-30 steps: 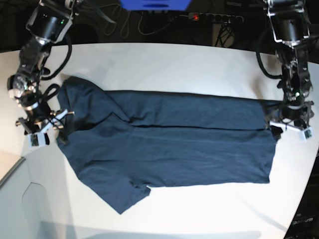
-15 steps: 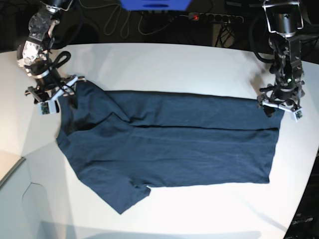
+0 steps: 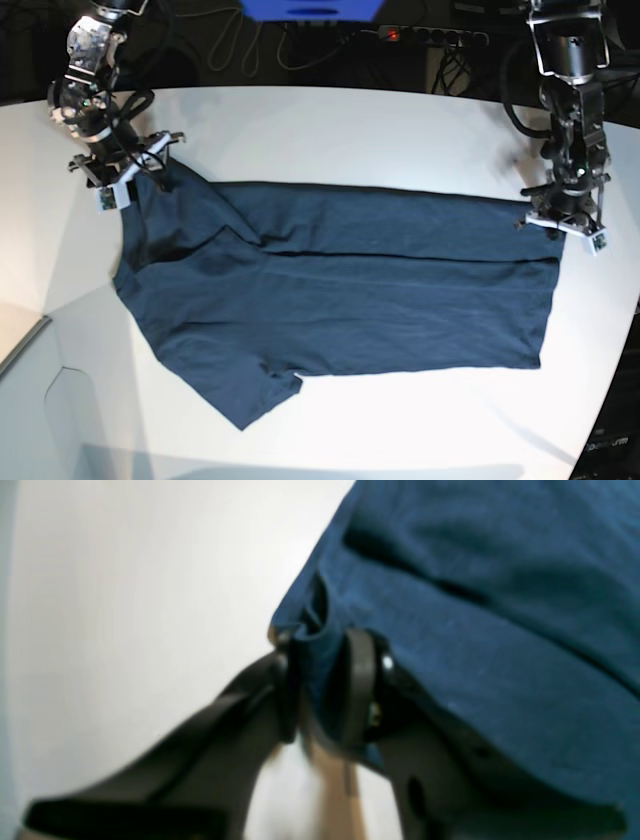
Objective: Layout the t-shirt on the table in an organized manner, then fold the t-shirt properly
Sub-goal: 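Grasp the shirt edge with both grippers at its two ends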
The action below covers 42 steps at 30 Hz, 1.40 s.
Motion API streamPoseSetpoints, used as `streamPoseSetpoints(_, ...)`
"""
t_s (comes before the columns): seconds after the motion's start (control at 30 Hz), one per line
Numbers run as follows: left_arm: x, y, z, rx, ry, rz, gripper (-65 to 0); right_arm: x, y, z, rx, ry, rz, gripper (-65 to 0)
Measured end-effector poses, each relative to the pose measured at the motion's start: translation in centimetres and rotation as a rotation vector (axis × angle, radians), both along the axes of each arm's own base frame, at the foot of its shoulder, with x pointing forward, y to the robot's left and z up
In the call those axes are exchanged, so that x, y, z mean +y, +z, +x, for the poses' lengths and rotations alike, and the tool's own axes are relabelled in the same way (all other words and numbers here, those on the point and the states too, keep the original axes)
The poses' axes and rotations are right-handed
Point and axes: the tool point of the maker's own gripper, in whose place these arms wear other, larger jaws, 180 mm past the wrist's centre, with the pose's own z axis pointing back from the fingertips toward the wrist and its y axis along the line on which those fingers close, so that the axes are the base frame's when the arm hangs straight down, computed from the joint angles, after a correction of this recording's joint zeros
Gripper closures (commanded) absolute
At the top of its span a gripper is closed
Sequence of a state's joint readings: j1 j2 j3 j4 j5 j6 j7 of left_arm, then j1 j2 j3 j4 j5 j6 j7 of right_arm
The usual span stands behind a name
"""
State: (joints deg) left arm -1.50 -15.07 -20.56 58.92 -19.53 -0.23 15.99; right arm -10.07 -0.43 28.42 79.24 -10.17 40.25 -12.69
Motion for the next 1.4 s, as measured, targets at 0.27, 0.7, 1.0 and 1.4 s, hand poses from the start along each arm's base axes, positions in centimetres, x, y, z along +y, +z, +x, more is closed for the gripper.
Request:
streamPoseSetpoints(0.27, 0.5, 0.2, 0.0, 0.001, 0.0, 0.011, 0.0, -0.4, -0.4, -0.2, 0.011, 0.007, -0.007, -27.3)
streamPoseSetpoints(0.7, 1.7, 0.8, 0.0, 0.002, -0.004, 0.036, 0.0, -2.1, 1.6, 2.6, -0.049, 0.011, -0.046, 0.0)
streamPoseSetpoints(1.0, 4.2, 1.5, -0.9, -0.022, 0.074, 0.028, 0.0, -2.8, 2.7, 4.2, -0.085, 0.018, -0.064, 0.0)
streamPoseSetpoints(1.4, 4.2, 1.4, -1.1, -0.02, 0.083, 0.027, 0.0, -0.2, 1.4, 3.0, -0.04, 0.112, -0.061, -5.9)
